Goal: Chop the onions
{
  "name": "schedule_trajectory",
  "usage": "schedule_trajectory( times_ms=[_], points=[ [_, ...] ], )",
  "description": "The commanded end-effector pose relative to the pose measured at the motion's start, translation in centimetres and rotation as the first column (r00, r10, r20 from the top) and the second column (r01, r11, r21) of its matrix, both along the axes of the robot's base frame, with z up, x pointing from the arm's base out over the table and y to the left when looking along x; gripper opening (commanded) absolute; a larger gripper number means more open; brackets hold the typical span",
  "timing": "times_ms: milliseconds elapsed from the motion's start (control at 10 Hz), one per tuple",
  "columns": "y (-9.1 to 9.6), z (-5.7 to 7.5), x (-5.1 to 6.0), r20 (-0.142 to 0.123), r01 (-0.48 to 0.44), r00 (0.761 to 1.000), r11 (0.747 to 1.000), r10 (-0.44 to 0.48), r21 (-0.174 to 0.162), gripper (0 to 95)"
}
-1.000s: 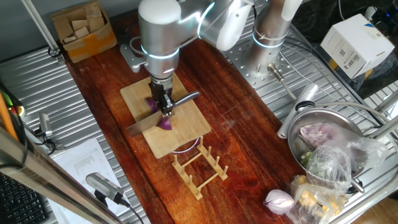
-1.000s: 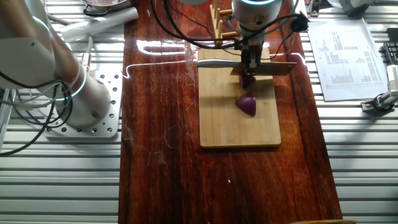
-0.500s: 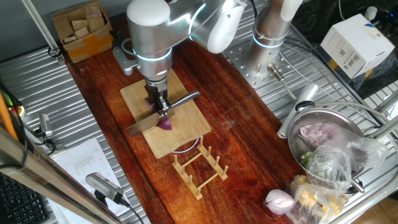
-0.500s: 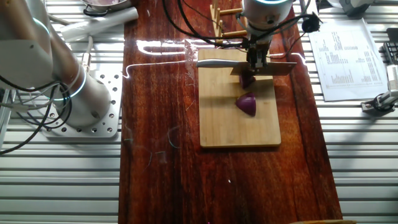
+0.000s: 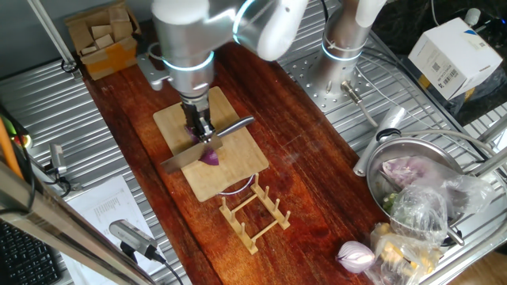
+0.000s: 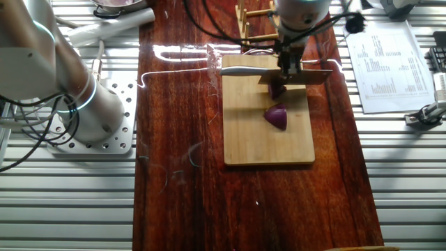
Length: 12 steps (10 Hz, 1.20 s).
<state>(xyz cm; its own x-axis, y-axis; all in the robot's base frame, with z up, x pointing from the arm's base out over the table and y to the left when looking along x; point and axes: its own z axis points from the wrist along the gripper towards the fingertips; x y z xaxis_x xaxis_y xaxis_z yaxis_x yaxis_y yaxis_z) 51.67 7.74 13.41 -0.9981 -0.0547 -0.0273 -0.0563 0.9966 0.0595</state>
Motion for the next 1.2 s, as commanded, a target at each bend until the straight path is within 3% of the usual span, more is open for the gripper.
schedule_trajectory(
  times_ms=[100,500,1200],
  points=[
    [0.2,0.5,0.1,-0.009,-0.006,1.0,1.0,0.006,0.008,0.0],
    [0.2,0.4,0.1,-0.018,-0.012,1.0,1.0,0.012,0.013,0.0],
    [0.0,-0.9,0.3,-0.01,-0.017,1.0,1.0,0.017,0.013,0.0]
  ],
)
